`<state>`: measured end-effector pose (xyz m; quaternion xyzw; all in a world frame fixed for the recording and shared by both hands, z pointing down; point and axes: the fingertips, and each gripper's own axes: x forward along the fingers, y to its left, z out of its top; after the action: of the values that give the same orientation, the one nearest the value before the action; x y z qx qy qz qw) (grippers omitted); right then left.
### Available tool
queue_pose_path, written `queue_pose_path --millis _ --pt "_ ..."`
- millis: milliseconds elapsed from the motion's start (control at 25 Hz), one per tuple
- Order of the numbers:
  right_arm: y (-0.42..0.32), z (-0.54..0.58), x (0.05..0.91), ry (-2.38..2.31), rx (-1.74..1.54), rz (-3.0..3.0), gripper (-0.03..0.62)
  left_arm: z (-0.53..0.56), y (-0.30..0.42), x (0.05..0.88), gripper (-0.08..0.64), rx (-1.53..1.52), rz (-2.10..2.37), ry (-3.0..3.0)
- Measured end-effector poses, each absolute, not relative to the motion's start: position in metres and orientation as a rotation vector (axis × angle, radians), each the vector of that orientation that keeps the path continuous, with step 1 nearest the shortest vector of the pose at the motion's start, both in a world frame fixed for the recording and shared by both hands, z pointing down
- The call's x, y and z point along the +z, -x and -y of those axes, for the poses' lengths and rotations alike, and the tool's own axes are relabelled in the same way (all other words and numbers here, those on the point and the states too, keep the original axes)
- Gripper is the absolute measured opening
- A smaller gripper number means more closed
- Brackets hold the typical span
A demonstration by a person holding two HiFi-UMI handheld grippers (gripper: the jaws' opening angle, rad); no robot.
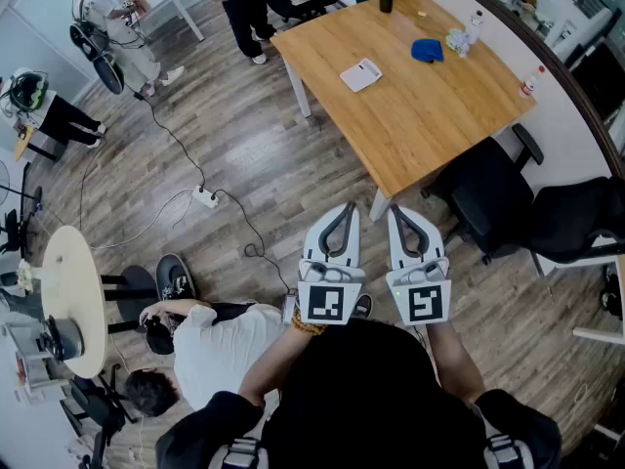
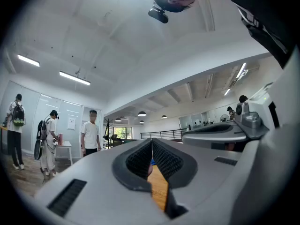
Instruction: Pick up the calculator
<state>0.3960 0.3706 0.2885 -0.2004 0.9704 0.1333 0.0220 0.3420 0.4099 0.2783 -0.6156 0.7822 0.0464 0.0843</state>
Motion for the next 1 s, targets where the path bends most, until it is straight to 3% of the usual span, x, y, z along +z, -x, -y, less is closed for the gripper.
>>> queue_pose_path --millis 240,320,400,520,720,1000 --pt "-0.390 -0.362 0.285 0.594 0.331 -2.988 0.007 -0.405 -0.333 0.280 0.029 0.119 -2.286 1.860" --pt "-0.381 -0.361 0.290 0.548 0.346 -3.026 0.099 -0.403 -0.325 0.280 0.038 0.115 -2.280 1.874" --pt "-0.371 -0.358 0.297 0.520 0.377 -3.073 0.131 -0.399 -0.316 0.283 0.140 0.129 -2.275 1.906" --pt "-0.357 -0.353 0.313 0.510 0.417 -3.160 0.278 -0.391 -0.300 0.291 0.271 0.150 -2.271 1.952" --pt "-0.333 -0.338 0.330 0.554 0.421 -3.207 0.430 -0.382 -0.262 0.303 0.293 0.144 -2.298 1.967" --pt "-0.293 -0.312 0.341 0.642 0.424 -3.243 0.448 -0.365 -0.202 0.328 0.298 0.132 -2.311 2.020"
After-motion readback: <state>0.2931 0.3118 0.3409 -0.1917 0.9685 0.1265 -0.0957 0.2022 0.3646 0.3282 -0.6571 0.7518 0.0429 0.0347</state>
